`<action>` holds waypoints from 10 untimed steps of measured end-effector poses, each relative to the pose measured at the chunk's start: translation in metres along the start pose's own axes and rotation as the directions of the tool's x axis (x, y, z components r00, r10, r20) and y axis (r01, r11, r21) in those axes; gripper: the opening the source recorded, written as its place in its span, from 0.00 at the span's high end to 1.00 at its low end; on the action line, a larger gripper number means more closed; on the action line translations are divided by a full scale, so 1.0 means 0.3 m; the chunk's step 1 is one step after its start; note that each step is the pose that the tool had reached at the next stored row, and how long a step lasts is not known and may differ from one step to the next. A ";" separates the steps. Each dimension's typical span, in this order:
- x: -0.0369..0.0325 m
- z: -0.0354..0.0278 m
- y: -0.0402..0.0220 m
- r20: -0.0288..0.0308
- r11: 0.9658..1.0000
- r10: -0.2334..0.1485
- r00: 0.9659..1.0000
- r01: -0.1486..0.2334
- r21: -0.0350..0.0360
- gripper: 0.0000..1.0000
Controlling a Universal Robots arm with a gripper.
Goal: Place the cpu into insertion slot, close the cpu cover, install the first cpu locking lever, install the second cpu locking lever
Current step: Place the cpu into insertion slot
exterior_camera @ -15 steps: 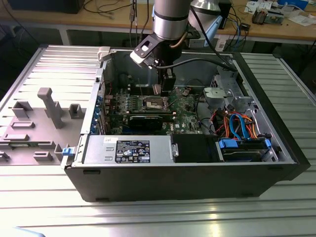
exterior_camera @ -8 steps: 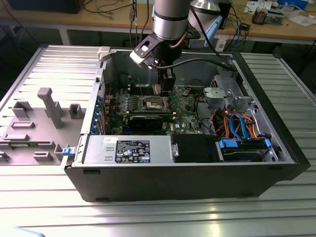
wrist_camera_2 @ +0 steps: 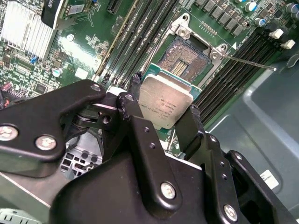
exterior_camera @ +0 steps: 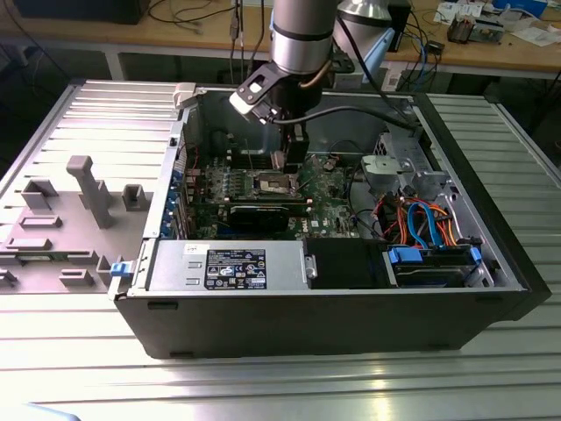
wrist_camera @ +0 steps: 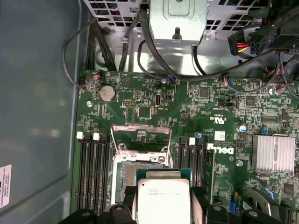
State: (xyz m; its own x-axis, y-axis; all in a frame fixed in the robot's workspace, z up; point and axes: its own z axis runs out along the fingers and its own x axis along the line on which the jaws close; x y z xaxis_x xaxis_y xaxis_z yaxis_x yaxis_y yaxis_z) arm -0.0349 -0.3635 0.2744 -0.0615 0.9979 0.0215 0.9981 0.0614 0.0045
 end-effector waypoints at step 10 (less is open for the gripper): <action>0.000 0.002 -0.006 0.000 1.000 0.000 1.000 0.000 0.000 0.45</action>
State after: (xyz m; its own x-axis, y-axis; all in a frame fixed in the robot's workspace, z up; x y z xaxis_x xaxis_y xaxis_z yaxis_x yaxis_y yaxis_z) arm -0.0365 -0.3635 0.2737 -0.0617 0.9979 0.0214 0.9981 0.0616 0.0044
